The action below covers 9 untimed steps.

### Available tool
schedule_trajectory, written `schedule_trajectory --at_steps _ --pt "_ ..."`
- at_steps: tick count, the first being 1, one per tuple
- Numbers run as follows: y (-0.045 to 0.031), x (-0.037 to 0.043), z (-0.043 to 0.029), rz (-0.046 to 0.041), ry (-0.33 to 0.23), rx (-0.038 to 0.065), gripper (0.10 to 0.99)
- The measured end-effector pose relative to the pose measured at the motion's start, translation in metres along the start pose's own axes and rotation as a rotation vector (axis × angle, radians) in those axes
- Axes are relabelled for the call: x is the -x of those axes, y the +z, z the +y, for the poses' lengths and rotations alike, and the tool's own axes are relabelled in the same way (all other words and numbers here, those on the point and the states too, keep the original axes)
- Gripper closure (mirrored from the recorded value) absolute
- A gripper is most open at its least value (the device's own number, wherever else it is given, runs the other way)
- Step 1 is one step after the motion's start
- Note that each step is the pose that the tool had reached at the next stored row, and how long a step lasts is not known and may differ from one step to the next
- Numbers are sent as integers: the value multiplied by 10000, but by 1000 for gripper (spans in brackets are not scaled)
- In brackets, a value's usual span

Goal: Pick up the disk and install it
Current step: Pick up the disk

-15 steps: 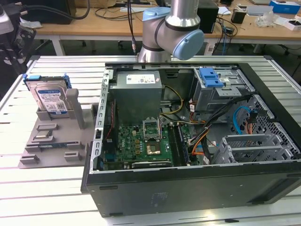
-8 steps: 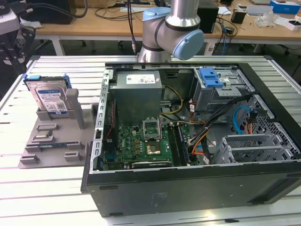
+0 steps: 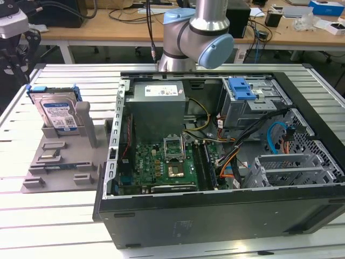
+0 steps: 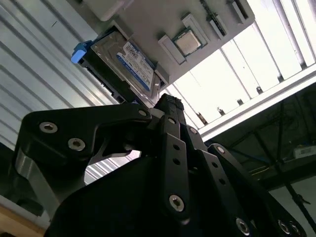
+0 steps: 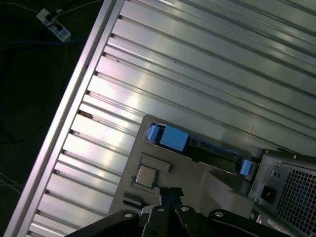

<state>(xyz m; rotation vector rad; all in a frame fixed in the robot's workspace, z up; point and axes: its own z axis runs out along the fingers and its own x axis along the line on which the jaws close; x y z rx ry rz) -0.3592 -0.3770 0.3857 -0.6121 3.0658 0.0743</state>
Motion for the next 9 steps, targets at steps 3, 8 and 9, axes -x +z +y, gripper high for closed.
schedule_trajectory --at_steps 3,8,9 --pt "0 0 0 18 -397 9 980" --pt "0 0 0 45 -1037 24 980" --pt "0 0 0 50 -1145 27 980"
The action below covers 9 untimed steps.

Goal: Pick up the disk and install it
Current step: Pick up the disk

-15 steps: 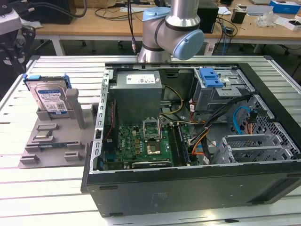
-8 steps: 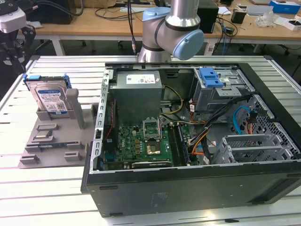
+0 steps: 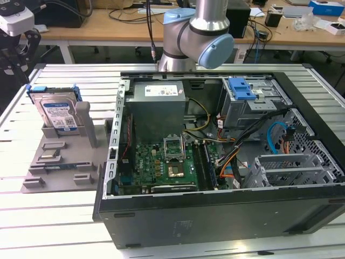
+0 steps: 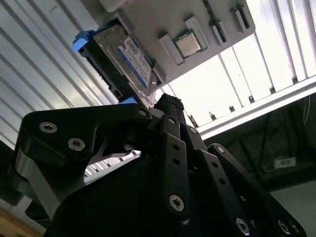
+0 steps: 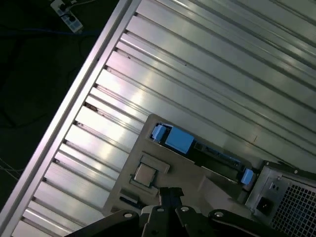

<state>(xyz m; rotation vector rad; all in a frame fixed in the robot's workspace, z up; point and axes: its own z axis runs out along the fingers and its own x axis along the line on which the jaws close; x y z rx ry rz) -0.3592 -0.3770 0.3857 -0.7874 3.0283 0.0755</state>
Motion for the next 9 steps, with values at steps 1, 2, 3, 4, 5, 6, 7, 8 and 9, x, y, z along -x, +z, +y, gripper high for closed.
schedule_trajectory --at_steps 1,2,3,4,5,6,7,8,9 --pt "0 0 0 6 -144 3 980" --pt "0 0 0 11 -242 5 980" --pt "0 0 0 15 -336 8 980" --pt "0 0 0 20 -453 11 980" --pt "0 0 0 28 -628 14 980" --pt "0 0 0 35 -790 18 980" --pt "0 0 0 39 -882 20 980" --pt "0 0 0 43 -979 23 980" --pt "-1 0 0 48 -1072 25 980"
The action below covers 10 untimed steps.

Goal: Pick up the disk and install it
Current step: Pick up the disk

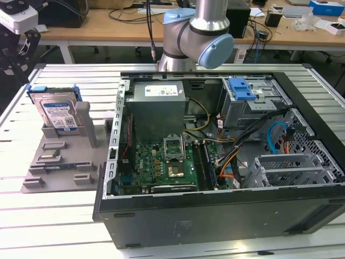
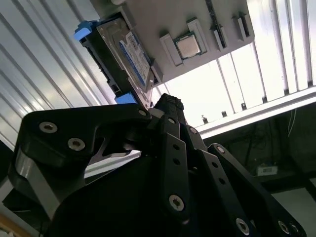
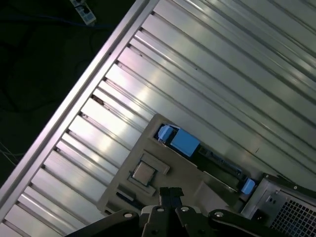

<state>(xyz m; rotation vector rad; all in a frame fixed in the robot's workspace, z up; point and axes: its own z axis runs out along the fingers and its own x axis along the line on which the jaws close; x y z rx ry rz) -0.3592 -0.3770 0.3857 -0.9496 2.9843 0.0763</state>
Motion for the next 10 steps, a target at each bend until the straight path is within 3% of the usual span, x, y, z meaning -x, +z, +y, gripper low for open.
schedule_trajectory --at_steps 10 --pt "0 0 0 56 -1281 30 980"
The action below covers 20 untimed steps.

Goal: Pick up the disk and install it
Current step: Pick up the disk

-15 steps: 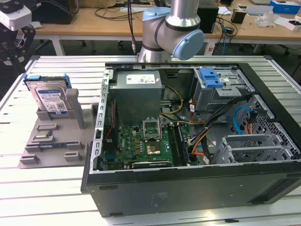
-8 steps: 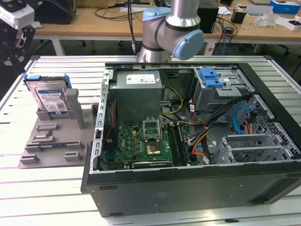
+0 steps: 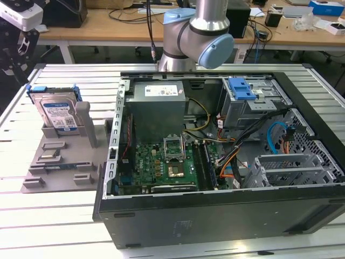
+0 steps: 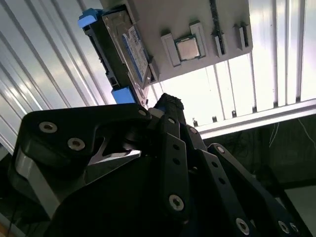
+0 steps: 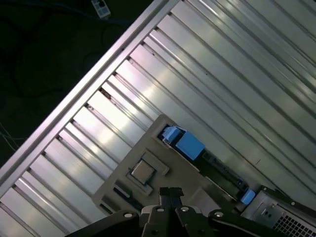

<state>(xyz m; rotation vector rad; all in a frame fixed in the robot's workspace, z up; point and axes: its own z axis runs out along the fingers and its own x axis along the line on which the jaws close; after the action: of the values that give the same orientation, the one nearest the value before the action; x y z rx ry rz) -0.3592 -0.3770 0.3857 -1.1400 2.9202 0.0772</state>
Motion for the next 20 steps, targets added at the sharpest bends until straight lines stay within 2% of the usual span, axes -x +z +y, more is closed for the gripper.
schedule_trajectory --at_steps 4,11,15,20 --pt "0 0 0 28 -633 14 980" --pt "0 0 -1 140 -1552 -38 980" --pt "1 0 0 186 -2260 -40 980" --pt "1 1 0 217 -2919 -32 980"
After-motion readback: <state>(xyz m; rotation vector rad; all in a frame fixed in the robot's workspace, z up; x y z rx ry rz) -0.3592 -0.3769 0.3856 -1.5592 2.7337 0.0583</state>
